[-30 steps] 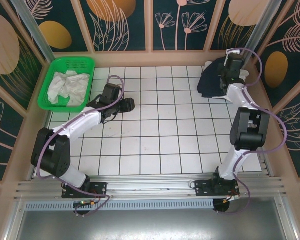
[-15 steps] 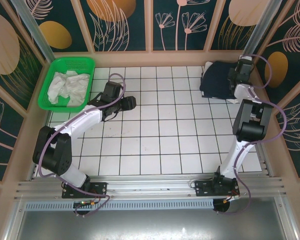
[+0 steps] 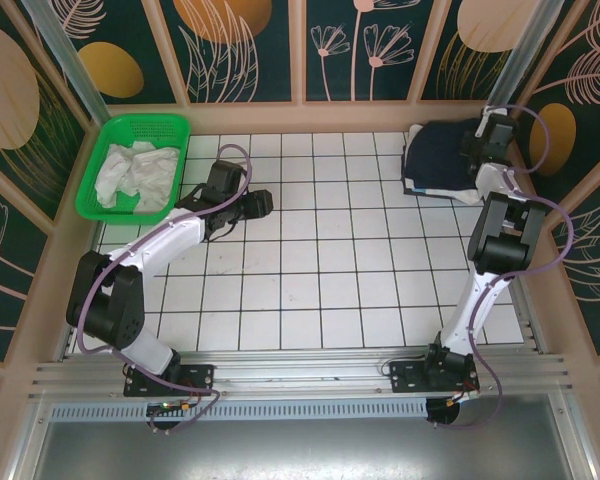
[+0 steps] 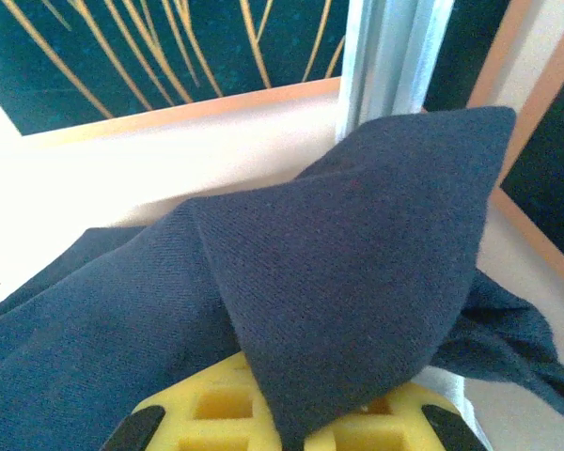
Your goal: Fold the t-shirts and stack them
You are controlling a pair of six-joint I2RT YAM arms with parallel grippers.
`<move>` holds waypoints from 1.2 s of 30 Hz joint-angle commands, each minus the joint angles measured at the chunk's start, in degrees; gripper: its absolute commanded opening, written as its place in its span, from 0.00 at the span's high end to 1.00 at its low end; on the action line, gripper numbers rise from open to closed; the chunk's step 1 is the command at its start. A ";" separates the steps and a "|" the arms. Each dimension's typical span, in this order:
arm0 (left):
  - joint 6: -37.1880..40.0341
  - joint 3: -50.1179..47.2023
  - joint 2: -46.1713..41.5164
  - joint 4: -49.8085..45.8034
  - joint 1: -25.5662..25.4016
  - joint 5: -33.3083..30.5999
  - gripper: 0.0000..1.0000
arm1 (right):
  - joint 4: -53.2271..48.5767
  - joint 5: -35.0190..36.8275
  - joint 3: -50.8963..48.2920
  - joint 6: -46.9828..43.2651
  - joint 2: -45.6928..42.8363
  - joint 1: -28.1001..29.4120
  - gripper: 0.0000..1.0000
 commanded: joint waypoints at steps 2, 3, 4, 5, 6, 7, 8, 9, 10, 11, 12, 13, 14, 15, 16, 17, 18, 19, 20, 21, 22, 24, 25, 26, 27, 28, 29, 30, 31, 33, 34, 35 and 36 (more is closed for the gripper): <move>1.13 1.82 0.76 -0.62 0.39 0.18 0.39 | -1.32 -2.48 6.01 -1.80 2.51 -1.47 0.87; 1.14 1.74 0.64 -0.62 0.40 0.09 0.39 | -4.79 -2.25 8.96 -1.82 4.37 -1.79 0.83; 1.14 1.58 0.48 -0.46 0.39 -0.06 0.39 | -8.25 -2.50 11.58 -2.05 5.79 -2.06 0.78; 1.18 1.48 0.28 -0.45 0.39 -0.14 0.39 | -10.22 -1.92 13.05 -1.86 6.52 -2.19 0.72; 1.30 1.48 0.19 -0.53 0.39 -0.17 0.39 | -11.76 -0.91 13.98 -1.34 6.71 -2.20 0.68; 1.34 1.52 0.19 -0.66 0.39 -0.15 0.39 | -12.93 -1.04 14.28 -1.16 6.40 -2.21 0.63; 1.56 1.73 0.19 -0.79 0.39 -0.07 0.39 | -13.57 -1.44 13.81 -1.06 5.36 -2.16 0.57; 1.66 1.91 0.27 -0.92 0.41 -0.15 0.39 | -12.79 -0.79 12.32 -0.50 3.83 -2.07 0.52; 1.79 2.13 0.43 -1.04 0.39 -0.18 0.39 | -10.89 -0.31 9.88 0.28 2.09 -2.02 0.44; 1.88 2.25 0.53 -1.06 0.40 -0.13 0.38 | -9.06 -0.77 7.66 0.69 0.59 -2.11 0.38; 1.85 2.35 0.60 -1.02 0.39 -0.03 0.38 | -7.14 -1.68 5.38 1.00 -0.92 -2.11 0.33; 1.85 2.29 0.58 -0.78 0.39 0.14 0.38 | -5.43 -2.45 3.53 1.10 -1.99 -2.04 0.31; 1.84 2.19 0.71 -0.51 0.39 0.31 0.38 | -4.57 -2.89 2.66 1.02 -2.52 -1.87 0.30; 1.74 2.03 0.76 -0.22 0.41 0.58 0.38 | -4.26 -2.79 2.16 1.06 -2.84 -1.68 0.30; 1.77 2.00 0.87 -0.18 0.40 0.76 0.38 | -4.56 -2.53 2.28 1.33 -3.02 -1.64 0.30; 1.75 2.09 0.98 -0.21 0.39 0.84 0.38 | -5.14 -2.03 2.62 1.72 -3.16 -1.61 0.30; 1.78 2.02 1.09 -0.35 0.41 1.00 0.38 | -5.33 -1.00 2.53 2.48 -3.70 -1.58 0.30; 1.82 1.92 0.99 -0.28 0.39 0.99 0.38 | -5.05 0.57 2.00 3.26 -4.41 -1.64 0.29; 1.84 1.81 0.90 -0.19 0.43 1.00 0.38 | -4.67 2.71 1.34 4.42 -5.42 -1.65 0.29; 1.82 1.74 0.83 -0.19 0.39 1.01 0.38 | -4.50 4.90 0.72 5.73 -6.22 -1.66 0.27; 1.91 1.72 0.74 -0.19 0.40 1.07 0.38 | -4.10 5.68 -0.02 6.78 -7.39 -1.82 0.24; 1.93 1.89 0.79 -0.10 0.39 1.12 0.37 | -3.07 7.27 -1.94 8.36 -9.30 -1.94 0.18; 1.96 1.99 0.89 -0.01 0.39 1.26 0.37 | -2.54 7.62 -2.89 8.56 -10.05 -2.02 0.17; 1.99 2.09 0.99 -0.01 0.43 1.32 0.37 | -1.79 8.07 -4.09 8.81 -10.79 -2.02 0.17; 1.92 2.18 1.07 0.03 0.39 1.39 0.37 | -0.34 8.34 -5.87 9.07 -11.73 -1.94 0.17; 1.93 2.18 1.20 0.08 0.39 1.57 0.37 | 1.63 8.52 -8.04 9.71 -12.80 -1.98 0.18; 1.92 2.18 1.16 0.16 0.43 1.64 0.37 | 3.72 7.85 -10.06 10.08 -13.92 -1.89 0.18; 1.92 2.22 1.24 0.17 0.40 1.75 0.37 | 6.38 6.09 -12.43 10.00 -14.94 -1.92 0.20; 1.93 2.24 1.24 0.14 0.39 1.87 0.37 | 8.03 5.25 -13.73 9.87 -15.68 -1.73 0.22; 2.02 2.18 1.24 0.00 0.39 1.81 0.37 | 7.73 5.23 -14.12 9.81 -16.62 -0.89 0.25; 2.01 2.18 1.24 -0.01 0.40 1.80 0.37 | 8.89 5.50 -15.28 9.52 -17.46 -0.14 0.28; 2.02 2.18 1.25 0.01 0.39 1.72 0.37 | 10.24 5.96 -16.07 9.36 -18.17 0.67 0.29; 2.02 2.18 1.37 0.07 0.39 1.80 0.37 | 10.95 5.98 -16.32 9.57 -18.43 1.43 0.31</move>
